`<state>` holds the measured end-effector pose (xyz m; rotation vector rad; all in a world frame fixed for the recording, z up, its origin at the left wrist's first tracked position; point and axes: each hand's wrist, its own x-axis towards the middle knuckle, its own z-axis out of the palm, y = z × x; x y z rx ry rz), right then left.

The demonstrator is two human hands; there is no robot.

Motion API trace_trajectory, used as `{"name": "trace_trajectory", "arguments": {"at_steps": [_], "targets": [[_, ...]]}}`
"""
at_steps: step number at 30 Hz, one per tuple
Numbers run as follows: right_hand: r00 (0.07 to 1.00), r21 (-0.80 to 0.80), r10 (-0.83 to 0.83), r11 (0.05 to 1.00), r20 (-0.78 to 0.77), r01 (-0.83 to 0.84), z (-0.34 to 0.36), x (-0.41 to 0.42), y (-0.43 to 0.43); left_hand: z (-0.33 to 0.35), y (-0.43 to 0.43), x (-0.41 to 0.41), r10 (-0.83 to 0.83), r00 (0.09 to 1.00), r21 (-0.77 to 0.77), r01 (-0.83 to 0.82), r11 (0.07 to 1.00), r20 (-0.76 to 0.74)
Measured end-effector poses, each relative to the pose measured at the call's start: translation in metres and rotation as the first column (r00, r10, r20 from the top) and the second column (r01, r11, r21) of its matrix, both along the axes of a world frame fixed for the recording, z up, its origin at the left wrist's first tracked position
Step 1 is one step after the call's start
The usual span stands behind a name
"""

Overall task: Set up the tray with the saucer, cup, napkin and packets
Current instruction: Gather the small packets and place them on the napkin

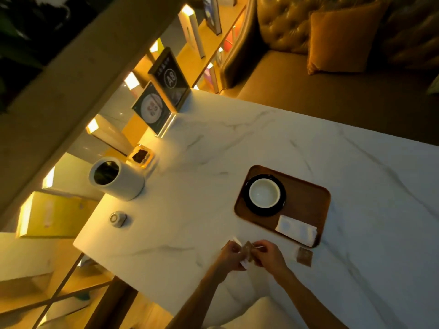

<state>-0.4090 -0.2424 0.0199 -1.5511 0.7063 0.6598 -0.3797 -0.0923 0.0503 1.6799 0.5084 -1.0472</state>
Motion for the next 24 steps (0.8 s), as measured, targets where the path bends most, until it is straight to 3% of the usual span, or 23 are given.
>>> {"name": "trace_trajectory", "arguments": {"at_steps": [4, 10, 13, 18, 24], "targets": [[0.989, -0.057, 0.115, 0.992, 0.088, -0.11, 0.002, 0.008, 0.03, 0.005, 0.024, 0.002, -0.037, 0.998, -0.161, 0.029, 0.987, -0.046], [0.995, -0.259, 0.083, 0.964, 0.053, -0.067, -0.006, 0.012, 0.058, -0.009, 0.06, 0.011, 0.013, 0.997, -0.094, -0.02, 0.995, -0.078], [0.986, -0.442, 0.166, 0.885, 0.011, -0.144, -0.012, 0.014, 0.069, -0.019, 0.077, 0.02, 0.062, 0.99, -0.026, -0.066, 0.997, -0.124], [0.942, -0.638, 0.329, 0.711, -0.071, -0.296, -0.019, 0.029, 0.087, -0.029, 0.105, 0.04, 0.066, 0.979, -0.069, -0.081, 0.994, -0.193], [0.922, -0.771, 0.331, 0.529, -0.199, -0.356, -0.025, 0.036, 0.11, -0.035, 0.129, 0.06, -0.059, 0.998, 0.066, 0.061, 0.996, -0.025]]}}
